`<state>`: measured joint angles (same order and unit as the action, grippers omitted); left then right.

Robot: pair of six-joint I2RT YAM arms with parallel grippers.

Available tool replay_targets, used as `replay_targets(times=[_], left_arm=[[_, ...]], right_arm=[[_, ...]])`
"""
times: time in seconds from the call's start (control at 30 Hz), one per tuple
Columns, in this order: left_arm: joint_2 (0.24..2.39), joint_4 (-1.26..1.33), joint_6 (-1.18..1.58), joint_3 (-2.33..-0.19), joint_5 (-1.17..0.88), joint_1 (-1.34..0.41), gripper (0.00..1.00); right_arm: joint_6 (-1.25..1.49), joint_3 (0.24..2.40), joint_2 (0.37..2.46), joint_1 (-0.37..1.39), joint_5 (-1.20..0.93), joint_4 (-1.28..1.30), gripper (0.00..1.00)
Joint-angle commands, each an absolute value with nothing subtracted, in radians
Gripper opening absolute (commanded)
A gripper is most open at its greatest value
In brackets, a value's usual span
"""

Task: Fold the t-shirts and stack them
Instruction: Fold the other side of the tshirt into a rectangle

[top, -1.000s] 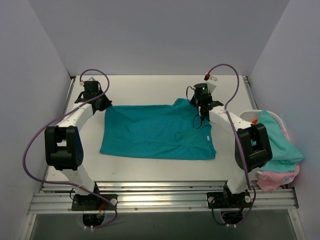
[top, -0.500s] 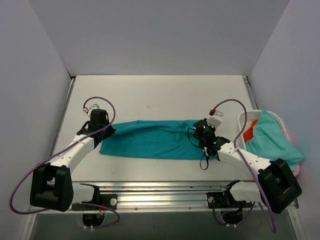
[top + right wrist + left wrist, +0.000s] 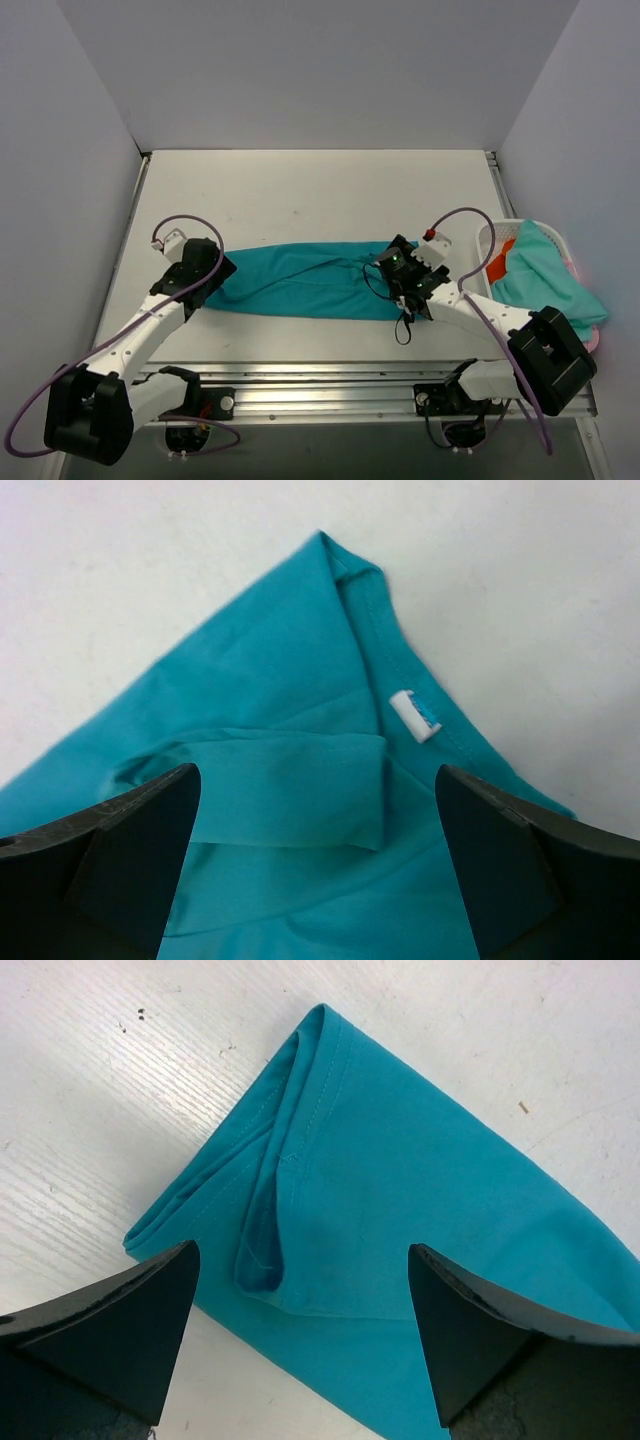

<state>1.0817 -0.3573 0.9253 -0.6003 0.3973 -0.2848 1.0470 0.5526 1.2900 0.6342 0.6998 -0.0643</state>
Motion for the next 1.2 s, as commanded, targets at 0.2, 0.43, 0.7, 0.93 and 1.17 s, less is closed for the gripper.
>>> replay_targets(times=[0.2, 0.43, 0.7, 0.93, 1.17], left_arm=[[1.178, -0.328, 0.925, -0.746, 0.393, -0.304, 0.96], [1.189, -0.380, 0.963, -0.719, 0.342, -0.354, 0.99], [1.014, -0.491, 1.060, -0.634, 0.403, -0.437, 1.00], [0.980, -0.474, 1.120, -0.540, 0.446, -0.468, 0.89], [1.123, -0.379, 1.127, -0.543, 0.503, -0.468, 0.84]], right_arm=[[0.962, 0.807, 1.269, 0.647, 0.785, 0.054, 1.00], [0.936, 0.851, 1.338, 0.647, 0.766, 0.019, 1.00], [0.911, 0.798, 1.365, 0.646, 0.732, -0.063, 1.00], [0.893, 0.775, 1.367, 0.646, 0.713, -0.094, 1.00], [0.884, 0.770, 1.370, 0.646, 0.707, -0.104, 1.00]])
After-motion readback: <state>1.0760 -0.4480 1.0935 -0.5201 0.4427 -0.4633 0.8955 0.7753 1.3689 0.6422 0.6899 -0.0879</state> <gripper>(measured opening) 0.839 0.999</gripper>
